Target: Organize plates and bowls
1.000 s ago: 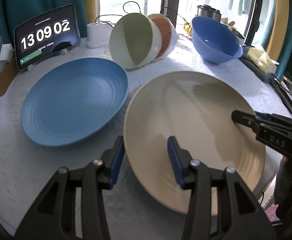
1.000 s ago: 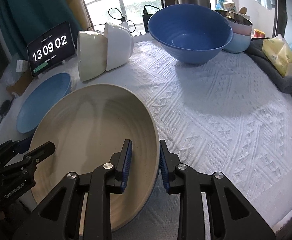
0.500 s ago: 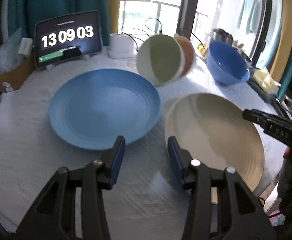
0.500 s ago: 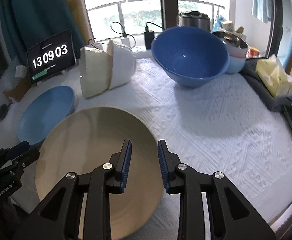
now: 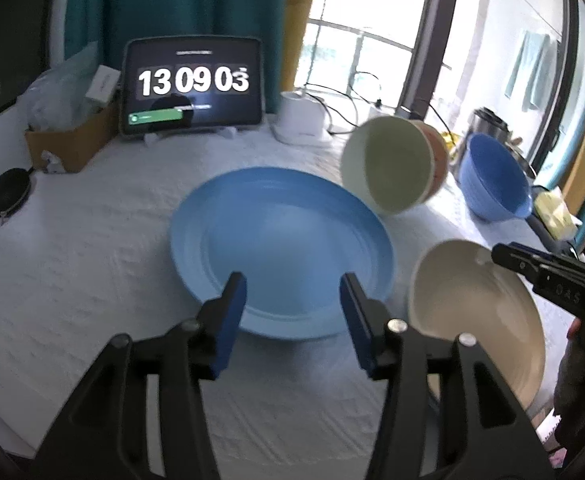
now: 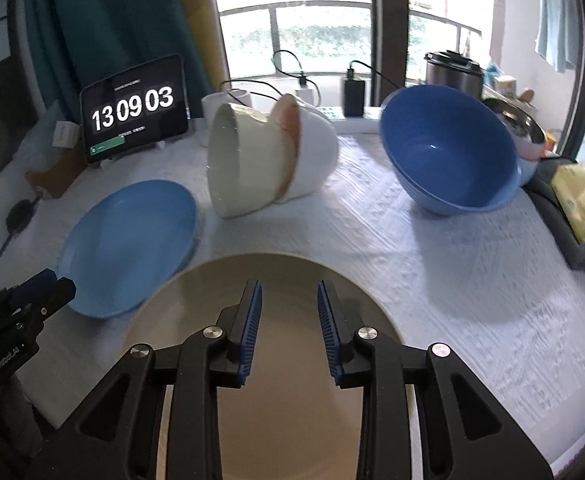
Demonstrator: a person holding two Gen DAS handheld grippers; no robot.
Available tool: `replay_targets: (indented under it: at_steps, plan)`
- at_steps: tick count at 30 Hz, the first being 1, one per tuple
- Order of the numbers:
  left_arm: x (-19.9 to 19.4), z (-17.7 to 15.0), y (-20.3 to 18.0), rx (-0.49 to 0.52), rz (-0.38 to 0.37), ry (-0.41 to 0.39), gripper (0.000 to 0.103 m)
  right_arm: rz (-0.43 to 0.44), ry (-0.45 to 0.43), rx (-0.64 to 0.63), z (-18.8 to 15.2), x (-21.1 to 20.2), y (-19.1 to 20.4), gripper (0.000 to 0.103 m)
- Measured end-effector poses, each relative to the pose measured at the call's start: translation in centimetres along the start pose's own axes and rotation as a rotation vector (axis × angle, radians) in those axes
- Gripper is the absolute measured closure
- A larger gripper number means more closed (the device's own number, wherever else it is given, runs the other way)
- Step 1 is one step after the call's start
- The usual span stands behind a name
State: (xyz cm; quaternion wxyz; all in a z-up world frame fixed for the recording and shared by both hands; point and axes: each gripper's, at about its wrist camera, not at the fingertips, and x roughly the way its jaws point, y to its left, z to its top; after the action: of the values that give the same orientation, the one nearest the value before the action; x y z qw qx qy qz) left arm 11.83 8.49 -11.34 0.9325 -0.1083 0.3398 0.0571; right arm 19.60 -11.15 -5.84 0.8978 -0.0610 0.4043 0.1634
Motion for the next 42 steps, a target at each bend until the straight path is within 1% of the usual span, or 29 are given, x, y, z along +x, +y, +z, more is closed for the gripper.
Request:
replay_targets:
  at_steps: [8,20,27,32,40,42]
  plan:
    - [0.7,0.9,2.7,-0.040,0.048,-0.020,0.052,0.032,0.009,-0.037,1.4,1.4,2.5,0.071]
    - [2.7,1.6,6.0,-0.086,0.118,-0.016,0.052,0.084,0.035,-0.079,2.8,3.9,5.7,0.071]
    - [4.3,1.7,7.3,-0.108,0.139,0.010,0.052,0.118,0.060,-0.090,3.7,5.7,7.2,0.070]
    - [5.1,1.8,7.5,-0.119,0.129,0.033,0.052,0.128,0.090,-0.096,3.9,7.0,8.0,0.070]
    - [6.5,1.7,8.0,-0.153,0.135,0.107,0.052,0.133,0.157,-0.105,4.3,9.0,9.1,0.070]
    - [6.8,1.7,8.0,-0.155,0.139,0.122,0.052,0.129,0.172,-0.109,4.2,9.4,9.4,0.066]
